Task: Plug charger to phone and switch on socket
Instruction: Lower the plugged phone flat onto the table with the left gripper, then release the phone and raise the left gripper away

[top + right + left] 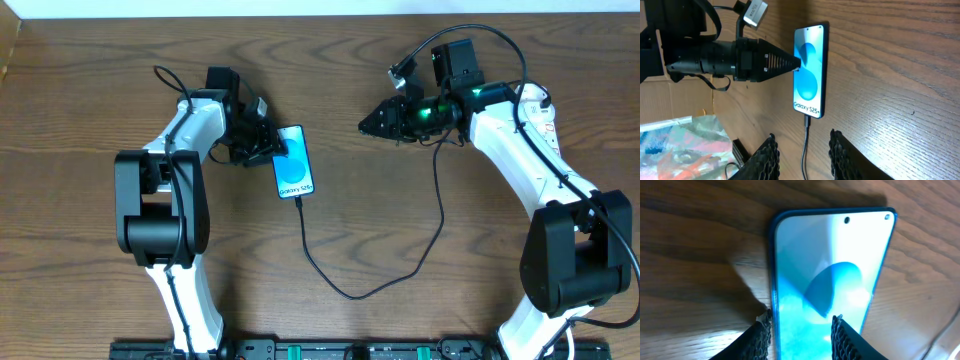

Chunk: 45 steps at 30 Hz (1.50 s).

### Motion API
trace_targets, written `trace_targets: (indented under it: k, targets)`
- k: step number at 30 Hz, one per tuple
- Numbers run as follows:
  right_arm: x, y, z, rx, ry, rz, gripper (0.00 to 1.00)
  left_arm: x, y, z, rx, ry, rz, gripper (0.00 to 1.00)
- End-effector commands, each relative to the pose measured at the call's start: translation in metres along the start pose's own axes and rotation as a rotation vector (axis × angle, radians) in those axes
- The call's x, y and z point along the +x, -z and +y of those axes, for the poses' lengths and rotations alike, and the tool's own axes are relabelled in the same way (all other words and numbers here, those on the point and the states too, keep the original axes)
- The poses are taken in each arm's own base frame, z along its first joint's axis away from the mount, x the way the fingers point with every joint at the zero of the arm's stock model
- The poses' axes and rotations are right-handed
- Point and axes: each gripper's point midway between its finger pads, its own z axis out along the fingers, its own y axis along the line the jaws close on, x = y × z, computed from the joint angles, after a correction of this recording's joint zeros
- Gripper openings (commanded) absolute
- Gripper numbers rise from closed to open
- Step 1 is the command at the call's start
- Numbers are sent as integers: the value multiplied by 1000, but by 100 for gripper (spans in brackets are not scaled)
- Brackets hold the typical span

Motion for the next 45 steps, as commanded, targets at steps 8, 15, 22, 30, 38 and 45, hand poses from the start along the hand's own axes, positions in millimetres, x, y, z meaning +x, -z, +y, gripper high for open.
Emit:
trace_targets:
  k: [8,15,22,30,38,45]
  targets:
    - [-3,6,11,-13,41,-14,33,9,-17,68,-304,43,28,42]
    - [0,6,8,2,46,-5,33,-16,41,52,-387,5,-77,42]
    - [0,6,6,14,60,-4,33,-32,147,-8,-310,-80,-369,42]
    - [1,7,-10,100,68,-10,32,2,264,-63,-220,-168,-671,59]
    - [1,9,-16,138,88,-12,31,23,290,-71,-205,-185,-724,77]
    - [-6,37,-23,301,115,-84,32,24,288,-70,-207,-183,-717,96]
